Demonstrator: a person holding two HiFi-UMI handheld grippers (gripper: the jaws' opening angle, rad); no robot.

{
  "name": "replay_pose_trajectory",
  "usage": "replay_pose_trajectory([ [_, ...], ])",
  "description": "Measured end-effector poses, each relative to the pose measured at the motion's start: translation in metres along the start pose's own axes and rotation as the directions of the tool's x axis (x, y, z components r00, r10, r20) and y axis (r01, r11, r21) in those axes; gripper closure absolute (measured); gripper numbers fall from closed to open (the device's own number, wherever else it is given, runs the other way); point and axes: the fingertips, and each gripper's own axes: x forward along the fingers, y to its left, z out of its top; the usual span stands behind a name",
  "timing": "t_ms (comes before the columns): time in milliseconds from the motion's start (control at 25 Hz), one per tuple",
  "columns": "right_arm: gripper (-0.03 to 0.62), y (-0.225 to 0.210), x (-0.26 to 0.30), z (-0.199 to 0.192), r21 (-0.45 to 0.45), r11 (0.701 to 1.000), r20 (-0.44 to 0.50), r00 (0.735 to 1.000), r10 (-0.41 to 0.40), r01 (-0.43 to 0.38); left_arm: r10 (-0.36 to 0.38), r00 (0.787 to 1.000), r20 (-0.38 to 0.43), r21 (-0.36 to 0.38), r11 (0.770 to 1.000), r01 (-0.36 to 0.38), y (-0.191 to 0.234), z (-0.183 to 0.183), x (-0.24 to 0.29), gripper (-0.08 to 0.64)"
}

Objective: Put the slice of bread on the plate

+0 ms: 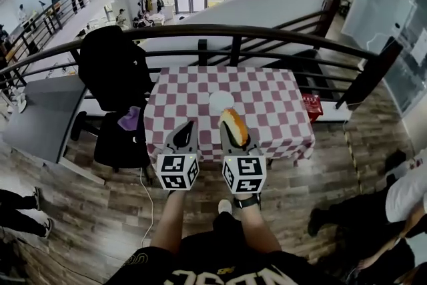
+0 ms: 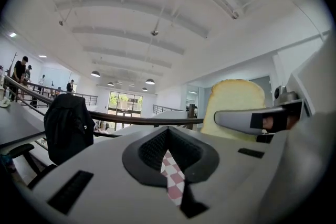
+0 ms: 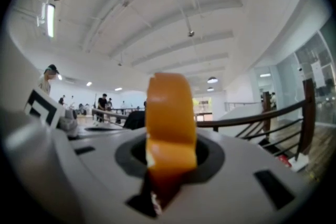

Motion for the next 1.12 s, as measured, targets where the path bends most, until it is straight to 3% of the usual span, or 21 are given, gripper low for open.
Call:
replay_pose_trajectory([
  [200,0.492,-0.057,0.045,0.008,0.018,1.000,0.006,1.000,0.015,-0.015,0.003,1.000,0.022,0.019,1.000,-0.003,-0.016,0.007,0.064,0.541],
  [520,0.492,-0.127,0.077,0.000,0.095,0.995,0.011,0.999,-0.031,0.029,0.045,0.999,0.001,0.006,0.999,-0.045,-0.017,-0.009,0.117,0.541],
  [800,0.492,-0.152,0.100,-0.017,0.129,0.988,0.011,0.996,-0.085,0.082,0.062,0.998,-0.027,0.012,0.998,-0.062,-0.008,-0.021,0.140,0.541],
  [1120,0.492,-0.140,0.153,-0.046,0.109,0.994,-0.062,0.998,-0.009,0.016,0.067,0.995,-0.070,-0.026,0.997,-0.069,0.021,-0.047,0.185,0.541],
])
